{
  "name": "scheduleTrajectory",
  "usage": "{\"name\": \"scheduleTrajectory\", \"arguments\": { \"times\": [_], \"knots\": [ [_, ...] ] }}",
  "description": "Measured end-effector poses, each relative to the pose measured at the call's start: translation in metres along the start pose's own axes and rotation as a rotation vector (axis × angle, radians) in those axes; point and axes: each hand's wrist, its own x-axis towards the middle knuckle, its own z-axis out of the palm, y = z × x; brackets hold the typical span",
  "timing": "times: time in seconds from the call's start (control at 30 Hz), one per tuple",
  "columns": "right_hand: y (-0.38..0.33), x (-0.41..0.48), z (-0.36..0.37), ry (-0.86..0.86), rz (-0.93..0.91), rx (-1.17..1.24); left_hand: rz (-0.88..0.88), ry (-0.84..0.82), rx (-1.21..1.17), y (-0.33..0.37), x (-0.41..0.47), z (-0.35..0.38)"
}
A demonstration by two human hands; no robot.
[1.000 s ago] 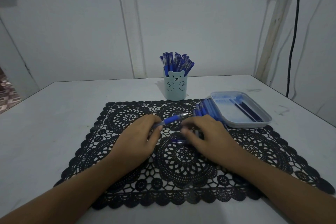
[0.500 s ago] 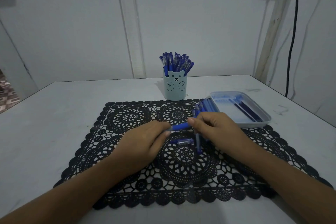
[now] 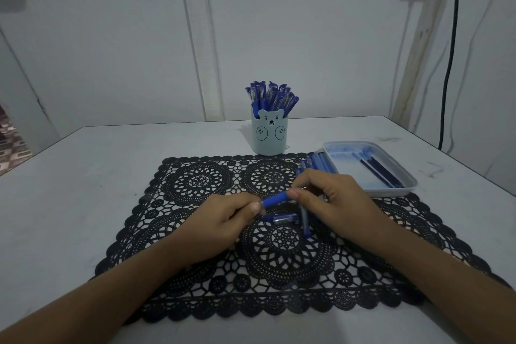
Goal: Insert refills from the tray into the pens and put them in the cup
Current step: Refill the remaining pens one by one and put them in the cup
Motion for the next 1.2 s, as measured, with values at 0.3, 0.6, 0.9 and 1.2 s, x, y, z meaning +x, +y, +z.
{"name": "scheduleTrajectory", "arguments": {
  "times": [0.3,0.6,0.9,1.2],
  "knots": [
    [0.001,-0.001,-0.002,-0.076,0.126,0.007,-0.021,-0.008,0.244,0.006,-0.001,0.001],
    [-0.002,-0.001,-0.005,-0.104,0.161,-0.008,-0.014,0.021,0.301,0.007,-0.001,0.001],
    [0.001,-0.001,-0.007,-0.1,0.207,-0.006,-0.004,0.015,0.315,0.006,-0.001,0.001],
    [-0.003,0.0,-0.005,-0.069,0.21,0.034,-0.023,0.025,0.283,0.005,0.0,0.001]
  ]
}}
